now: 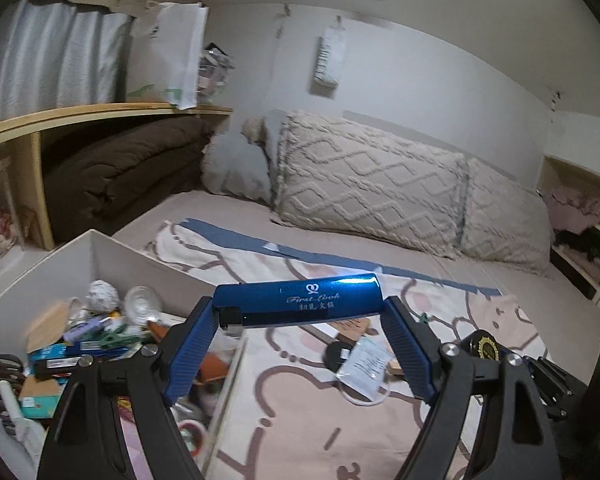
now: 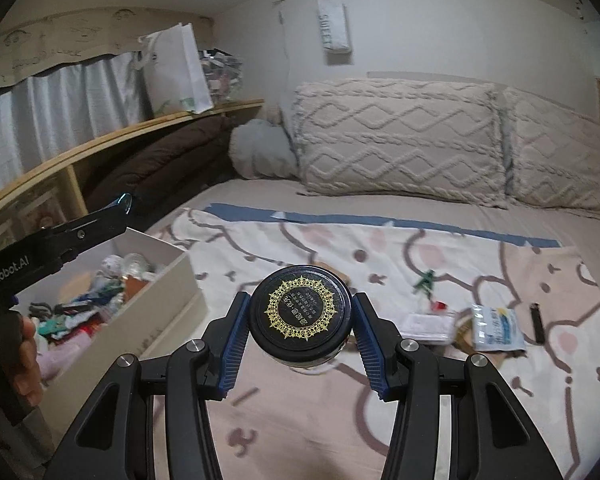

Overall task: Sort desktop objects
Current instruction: 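Carry the blue lighter and black tin over the shoe box with both grippers, then open the right gripper to drop the black tin while the left gripper releases the blue lighter into the box, then withdraw both open grippers from the shoe box back toward the pile, then move the right gripper toward the pink candy bag while the left gripper approaches the white ring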

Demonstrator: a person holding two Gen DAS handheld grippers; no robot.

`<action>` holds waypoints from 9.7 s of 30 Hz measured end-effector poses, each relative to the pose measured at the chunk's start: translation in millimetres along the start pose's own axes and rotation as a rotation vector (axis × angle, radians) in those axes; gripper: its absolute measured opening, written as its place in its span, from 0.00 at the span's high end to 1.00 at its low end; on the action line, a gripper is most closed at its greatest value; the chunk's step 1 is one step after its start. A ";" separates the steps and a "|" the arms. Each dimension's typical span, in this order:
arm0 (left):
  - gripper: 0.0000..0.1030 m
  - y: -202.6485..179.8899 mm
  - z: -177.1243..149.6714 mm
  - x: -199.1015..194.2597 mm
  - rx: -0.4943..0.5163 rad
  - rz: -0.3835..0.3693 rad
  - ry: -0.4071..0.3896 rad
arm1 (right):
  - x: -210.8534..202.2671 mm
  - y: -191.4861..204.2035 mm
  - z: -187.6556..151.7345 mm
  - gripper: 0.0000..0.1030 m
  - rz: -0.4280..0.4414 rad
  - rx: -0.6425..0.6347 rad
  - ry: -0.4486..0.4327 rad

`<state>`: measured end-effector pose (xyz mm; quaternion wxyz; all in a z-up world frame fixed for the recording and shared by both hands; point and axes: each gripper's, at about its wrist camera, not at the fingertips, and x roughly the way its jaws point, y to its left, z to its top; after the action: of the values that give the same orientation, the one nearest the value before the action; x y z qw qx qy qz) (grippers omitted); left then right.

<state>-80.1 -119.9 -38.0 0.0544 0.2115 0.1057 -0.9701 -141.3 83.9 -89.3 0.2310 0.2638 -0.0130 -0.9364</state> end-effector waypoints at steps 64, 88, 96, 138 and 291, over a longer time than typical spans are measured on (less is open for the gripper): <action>0.19 208.2 -27.6 -41.4 -0.282 0.392 -0.002 | 153.7 233.8 18.1 0.50 0.372 -0.176 0.394; 0.19 217.5 -32.4 -31.9 -0.272 0.427 0.081 | 136.4 214.1 18.1 0.25 0.365 -0.105 0.390; 0.01 210.4 -28.7 -41.2 -0.259 0.423 0.042 | 120.2 209.5 9.3 0.25 0.362 -0.129 0.368; 0.00 189.0 -26.8 -34.0 -0.156 0.521 0.054 | 92.6 156.3 4.3 0.00 0.274 -0.129 0.144; 0.47 -91.5 -135.8 191.0 0.020 -0.093 0.444 | 59.1 -154.7 -111.7 0.00 -0.025 0.283 0.292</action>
<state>-212.4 -11.6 -222.4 -0.0171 0.4153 0.1153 -0.9022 -195.8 207.1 -236.8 0.1792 0.4267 -0.1073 -0.8799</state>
